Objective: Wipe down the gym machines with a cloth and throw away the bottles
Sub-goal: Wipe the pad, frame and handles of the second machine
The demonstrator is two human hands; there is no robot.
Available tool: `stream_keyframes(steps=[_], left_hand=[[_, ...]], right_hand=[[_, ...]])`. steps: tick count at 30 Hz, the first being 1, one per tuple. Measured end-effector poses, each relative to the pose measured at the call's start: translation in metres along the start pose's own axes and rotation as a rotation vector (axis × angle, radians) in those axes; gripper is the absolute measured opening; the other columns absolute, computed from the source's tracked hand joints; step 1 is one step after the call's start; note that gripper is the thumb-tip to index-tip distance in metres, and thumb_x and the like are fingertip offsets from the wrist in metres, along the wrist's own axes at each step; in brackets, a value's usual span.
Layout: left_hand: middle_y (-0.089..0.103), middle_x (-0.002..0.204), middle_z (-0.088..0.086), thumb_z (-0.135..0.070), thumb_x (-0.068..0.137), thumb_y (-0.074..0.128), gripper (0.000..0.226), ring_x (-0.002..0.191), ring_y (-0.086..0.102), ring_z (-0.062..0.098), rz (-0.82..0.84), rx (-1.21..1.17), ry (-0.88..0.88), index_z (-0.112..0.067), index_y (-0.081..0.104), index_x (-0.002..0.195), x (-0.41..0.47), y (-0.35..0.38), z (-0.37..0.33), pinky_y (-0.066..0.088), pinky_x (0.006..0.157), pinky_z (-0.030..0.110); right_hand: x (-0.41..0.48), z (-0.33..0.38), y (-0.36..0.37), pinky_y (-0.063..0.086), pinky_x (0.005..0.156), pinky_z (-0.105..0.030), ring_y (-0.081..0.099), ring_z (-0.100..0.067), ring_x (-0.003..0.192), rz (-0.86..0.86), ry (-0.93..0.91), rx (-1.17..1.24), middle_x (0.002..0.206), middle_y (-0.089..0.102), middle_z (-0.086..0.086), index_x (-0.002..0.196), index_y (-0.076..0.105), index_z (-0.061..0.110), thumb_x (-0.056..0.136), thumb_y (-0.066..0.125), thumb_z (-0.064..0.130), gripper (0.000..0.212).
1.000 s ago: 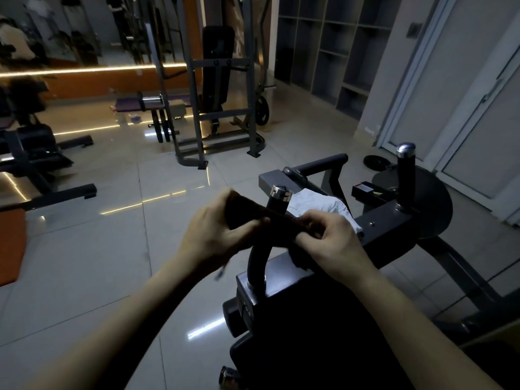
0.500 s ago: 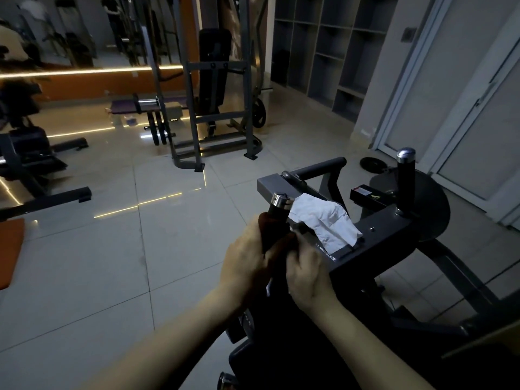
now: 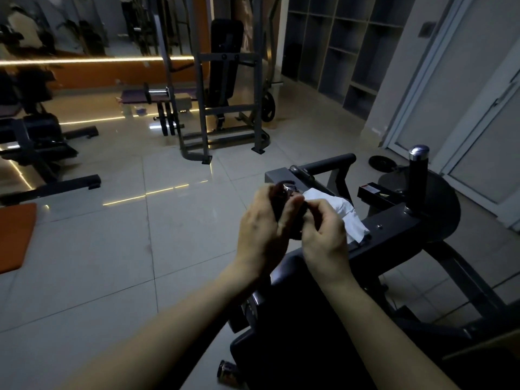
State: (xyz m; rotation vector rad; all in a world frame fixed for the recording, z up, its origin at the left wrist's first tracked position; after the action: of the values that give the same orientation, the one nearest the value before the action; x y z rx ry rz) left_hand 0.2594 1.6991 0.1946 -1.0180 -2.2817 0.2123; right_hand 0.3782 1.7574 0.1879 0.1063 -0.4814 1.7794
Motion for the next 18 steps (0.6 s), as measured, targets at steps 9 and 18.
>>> stream_keyframes(steps=[9,18], left_hand=[[0.064,0.096,0.005,-0.076,0.081,0.025,0.075,0.089,0.062,0.031,0.27,0.524,0.128,-0.019,0.05,0.123,-0.034,-0.008,0.042,0.037,0.066,0.035],[0.066,0.092,-0.004,-0.061,0.094,0.045,0.047,0.081,0.064,0.019,0.044,-0.012,-0.016,-0.021,0.054,0.116,-0.011,0.008,0.008,0.045,0.065,0.033]], right_hand=[[-0.034,-0.03,0.013,0.044,0.059,-0.035,0.054,-0.013,0.06,0.475,-0.023,-0.397,0.06,0.056,0.003,0.074,0.055,0.018,0.077,0.047,0.037,0.021],[0.0,0.005,-0.003,0.051,0.074,-0.035,0.064,-0.02,0.083,0.002,-0.06,-0.152,0.085,0.068,0.0,0.096,0.062,0.011,0.09,0.051,0.015,0.014]])
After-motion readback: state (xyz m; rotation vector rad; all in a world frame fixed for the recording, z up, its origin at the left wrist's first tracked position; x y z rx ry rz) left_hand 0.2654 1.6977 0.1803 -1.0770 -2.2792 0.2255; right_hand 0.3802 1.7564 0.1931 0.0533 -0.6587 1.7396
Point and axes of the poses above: each hand's wrist, its own x-axis towards the middle knuckle, its own y-axis out of the palm, z = x × y, the point moved 7 cm from there along x, towards the middle knuckle
